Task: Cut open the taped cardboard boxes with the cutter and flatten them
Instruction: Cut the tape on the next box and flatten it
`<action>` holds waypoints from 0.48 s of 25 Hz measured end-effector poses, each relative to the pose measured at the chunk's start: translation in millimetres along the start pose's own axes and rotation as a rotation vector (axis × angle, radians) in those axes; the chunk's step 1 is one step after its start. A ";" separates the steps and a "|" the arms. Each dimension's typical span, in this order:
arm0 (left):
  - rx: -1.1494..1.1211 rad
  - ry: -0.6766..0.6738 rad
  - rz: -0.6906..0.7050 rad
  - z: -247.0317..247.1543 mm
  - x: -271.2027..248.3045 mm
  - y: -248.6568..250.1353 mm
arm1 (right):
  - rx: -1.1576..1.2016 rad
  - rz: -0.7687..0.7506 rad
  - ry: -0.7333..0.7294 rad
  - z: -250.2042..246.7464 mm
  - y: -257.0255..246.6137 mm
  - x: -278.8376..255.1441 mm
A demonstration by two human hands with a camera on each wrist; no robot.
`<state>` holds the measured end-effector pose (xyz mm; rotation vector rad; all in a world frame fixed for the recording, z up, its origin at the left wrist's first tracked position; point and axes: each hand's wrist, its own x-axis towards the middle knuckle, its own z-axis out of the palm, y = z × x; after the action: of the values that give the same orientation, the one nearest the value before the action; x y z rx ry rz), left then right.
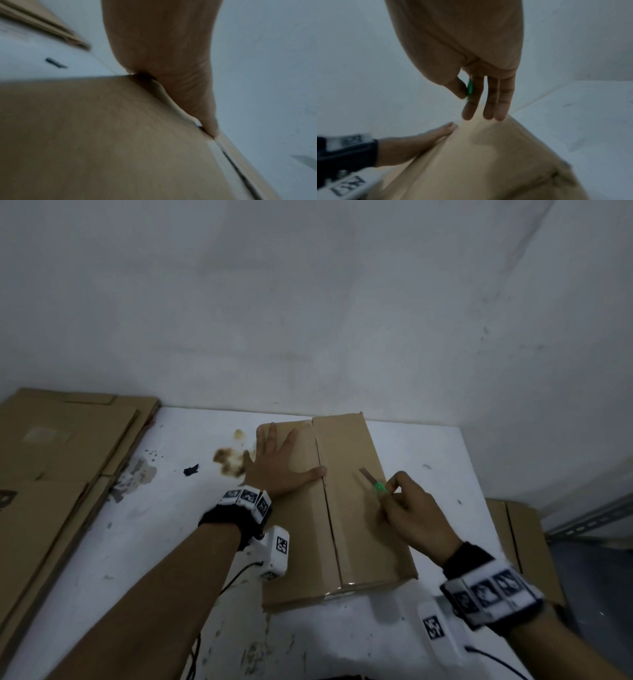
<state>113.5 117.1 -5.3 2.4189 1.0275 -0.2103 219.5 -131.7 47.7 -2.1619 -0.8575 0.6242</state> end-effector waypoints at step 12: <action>0.124 -0.271 0.003 -29.4 -8.6 23.8 | 0.106 -0.023 0.086 60.1 18.4 -26.7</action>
<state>122.9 112.4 32.0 2.4153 0.9115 -0.5986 170.2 -134.4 0.5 -2.0655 -0.7854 0.5485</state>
